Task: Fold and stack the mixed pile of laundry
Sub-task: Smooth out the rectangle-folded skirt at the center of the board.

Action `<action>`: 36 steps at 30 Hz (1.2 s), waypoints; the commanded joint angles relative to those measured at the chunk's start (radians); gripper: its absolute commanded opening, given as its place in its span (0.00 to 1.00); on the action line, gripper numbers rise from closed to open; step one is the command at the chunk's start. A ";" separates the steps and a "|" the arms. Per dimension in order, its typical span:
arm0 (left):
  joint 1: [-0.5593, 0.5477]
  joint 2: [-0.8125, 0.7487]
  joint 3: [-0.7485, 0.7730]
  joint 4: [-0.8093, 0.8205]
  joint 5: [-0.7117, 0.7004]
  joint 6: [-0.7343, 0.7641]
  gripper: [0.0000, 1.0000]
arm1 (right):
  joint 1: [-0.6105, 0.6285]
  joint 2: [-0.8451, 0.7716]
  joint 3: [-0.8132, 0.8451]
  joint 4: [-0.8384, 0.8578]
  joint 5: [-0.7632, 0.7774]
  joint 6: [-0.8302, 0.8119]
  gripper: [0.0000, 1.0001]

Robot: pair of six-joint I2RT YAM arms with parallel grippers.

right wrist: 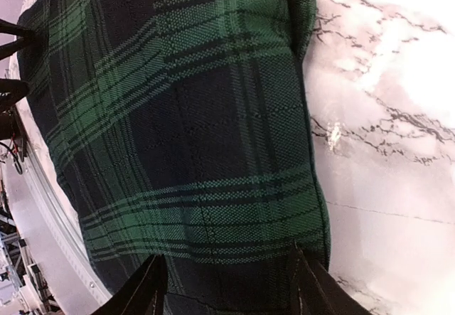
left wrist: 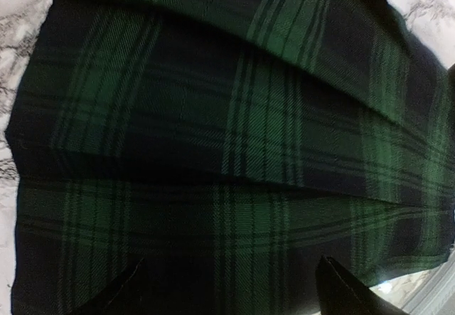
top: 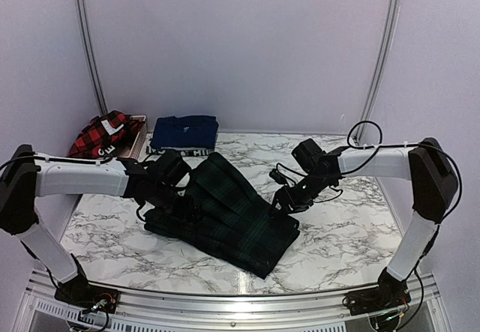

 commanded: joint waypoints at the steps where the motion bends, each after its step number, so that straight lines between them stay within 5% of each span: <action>1: 0.001 0.072 -0.015 0.010 -0.002 0.023 0.81 | -0.005 -0.037 -0.041 0.011 -0.015 -0.056 0.57; 10: -0.053 -0.092 -0.017 0.045 0.012 0.300 0.83 | -0.007 -0.238 -0.277 0.134 -0.104 0.049 0.61; 14: -0.145 -0.161 -0.025 0.097 0.060 0.454 0.85 | -0.016 -0.451 -0.350 0.143 0.028 0.102 0.80; 17: -0.248 -0.143 0.005 0.134 0.079 0.560 0.86 | -0.019 -0.572 -0.442 0.133 0.082 0.203 0.85; 21: -0.357 -0.040 0.073 0.134 0.074 0.684 0.85 | -0.019 -0.688 -0.564 0.117 0.074 0.345 0.82; 27: -0.451 0.098 0.163 0.132 0.058 0.825 0.77 | -0.016 -0.796 -0.706 0.126 0.057 0.516 0.61; 36: -0.490 0.216 0.210 0.137 0.035 0.927 0.76 | 0.016 -0.704 -0.723 0.174 0.186 0.439 0.67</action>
